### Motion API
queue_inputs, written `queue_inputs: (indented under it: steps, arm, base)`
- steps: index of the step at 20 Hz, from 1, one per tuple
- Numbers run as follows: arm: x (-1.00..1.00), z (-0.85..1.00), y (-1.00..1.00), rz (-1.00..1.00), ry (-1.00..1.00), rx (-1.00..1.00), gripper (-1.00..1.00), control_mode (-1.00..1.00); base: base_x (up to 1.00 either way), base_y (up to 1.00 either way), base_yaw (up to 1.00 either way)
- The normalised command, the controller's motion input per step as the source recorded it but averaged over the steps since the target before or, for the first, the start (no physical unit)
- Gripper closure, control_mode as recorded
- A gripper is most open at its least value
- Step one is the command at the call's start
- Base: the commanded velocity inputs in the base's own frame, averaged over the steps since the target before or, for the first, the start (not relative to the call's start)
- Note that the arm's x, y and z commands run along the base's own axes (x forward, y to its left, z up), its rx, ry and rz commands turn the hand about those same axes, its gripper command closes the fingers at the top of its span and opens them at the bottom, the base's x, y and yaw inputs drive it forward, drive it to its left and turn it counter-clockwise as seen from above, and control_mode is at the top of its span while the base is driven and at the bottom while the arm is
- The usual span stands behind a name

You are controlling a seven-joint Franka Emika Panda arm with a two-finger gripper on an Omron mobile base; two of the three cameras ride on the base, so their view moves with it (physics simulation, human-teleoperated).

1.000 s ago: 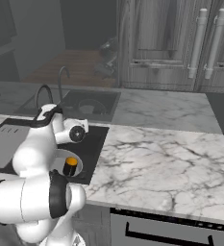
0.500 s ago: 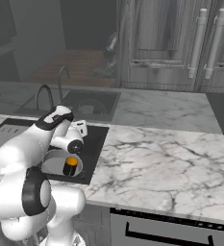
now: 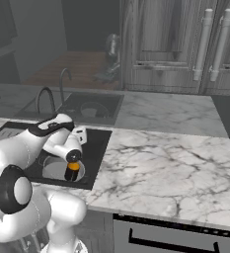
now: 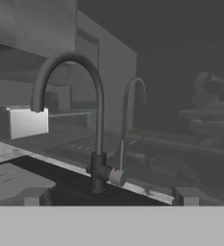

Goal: Pick the pot and mug and place them in the sink. Then turn on the water.

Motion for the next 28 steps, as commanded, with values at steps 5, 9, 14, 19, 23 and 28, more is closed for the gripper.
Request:
queue_inputs:
  steps: [5, 9, 14, 19, 23, 28]
  arm:
    - [0.07, 0.11, 0.0, 0.0, 0.0, 0.0, -1.0, -1.0]
    - [0.08, 0.1, 0.0, 0.0, 0.0, 0.0, -1.0, -1.0]
    - [0.17, 0.0, 0.05, 0.04, 0.01, 0.0, -1.0, -1.0]
    - [0.26, 0.0, 0.14, 0.11, 0.03, 0.0, -1.0, -1.0]
    - [0.18, 0.0, 0.17, 0.13, 0.01, 0.0, -1.0, -1.0]
    - [0.12, 0.0, 0.09, 0.1, 0.0, 0.0, -1.0, -1.0]
  base:
    - [0.0, 0.0, 0.0]
    - [0.0, 0.0, 0.0]
    - [0.0, 0.0, 0.0]
    - [0.0, 0.0, 0.0]
    - [0.0, 0.0, 0.0]
    - [0.0, 0.0, 0.0]
